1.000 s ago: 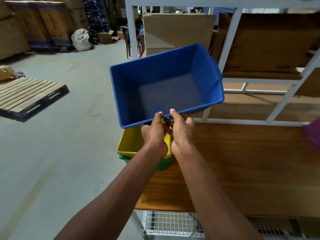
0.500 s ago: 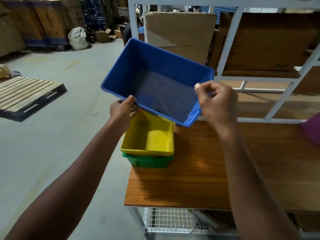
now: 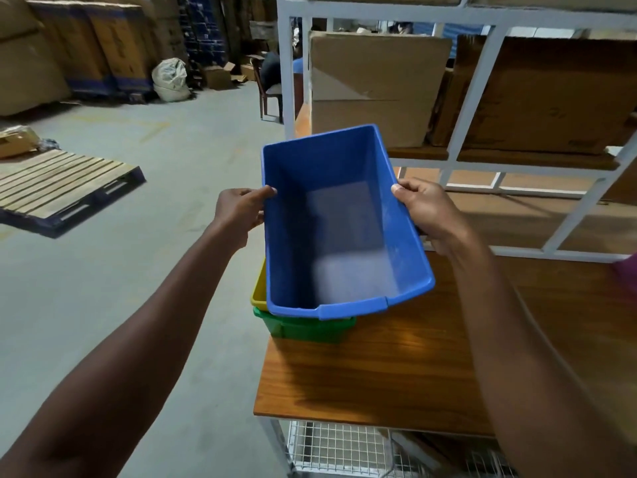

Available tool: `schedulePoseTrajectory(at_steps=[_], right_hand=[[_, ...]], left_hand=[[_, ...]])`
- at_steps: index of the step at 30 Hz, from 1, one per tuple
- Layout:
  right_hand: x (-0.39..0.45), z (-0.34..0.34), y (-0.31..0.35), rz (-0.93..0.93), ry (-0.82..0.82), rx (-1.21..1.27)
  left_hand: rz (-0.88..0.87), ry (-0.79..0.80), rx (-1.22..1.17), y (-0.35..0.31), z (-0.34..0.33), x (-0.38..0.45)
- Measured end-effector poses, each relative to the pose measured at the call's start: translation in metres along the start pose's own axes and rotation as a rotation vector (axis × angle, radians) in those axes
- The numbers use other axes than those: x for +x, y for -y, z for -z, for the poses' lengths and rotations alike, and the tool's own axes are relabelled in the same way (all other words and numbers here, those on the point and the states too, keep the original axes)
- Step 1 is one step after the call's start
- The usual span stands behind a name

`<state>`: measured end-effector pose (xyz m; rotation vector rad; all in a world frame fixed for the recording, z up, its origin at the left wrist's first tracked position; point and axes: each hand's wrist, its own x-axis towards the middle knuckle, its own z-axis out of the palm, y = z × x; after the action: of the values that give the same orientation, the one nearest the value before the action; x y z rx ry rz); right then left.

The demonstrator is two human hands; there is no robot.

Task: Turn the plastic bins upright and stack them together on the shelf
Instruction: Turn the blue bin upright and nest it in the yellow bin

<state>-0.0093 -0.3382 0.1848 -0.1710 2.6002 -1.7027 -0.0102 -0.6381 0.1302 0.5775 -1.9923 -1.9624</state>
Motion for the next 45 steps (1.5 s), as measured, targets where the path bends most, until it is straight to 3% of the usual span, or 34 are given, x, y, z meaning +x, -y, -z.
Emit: schedulePoseTrajectory(at_steps=[10,18,45], right_hand=[[0.020,-0.014,-0.002,-0.162,-0.087,0.242],[0.047,-0.033,-0.009,-0.284,-0.028,0.353],[0.078,-0.087,-0.092,-0.446,0.002,0.372]], left_hand=[[0.078,0.174,0.019,-0.008,0.006,0.009],[0.155,0.112,-0.097,-0.008,0.012,0.037],[0.315,0.145,-0.075,0.099,0.011,0.103]])
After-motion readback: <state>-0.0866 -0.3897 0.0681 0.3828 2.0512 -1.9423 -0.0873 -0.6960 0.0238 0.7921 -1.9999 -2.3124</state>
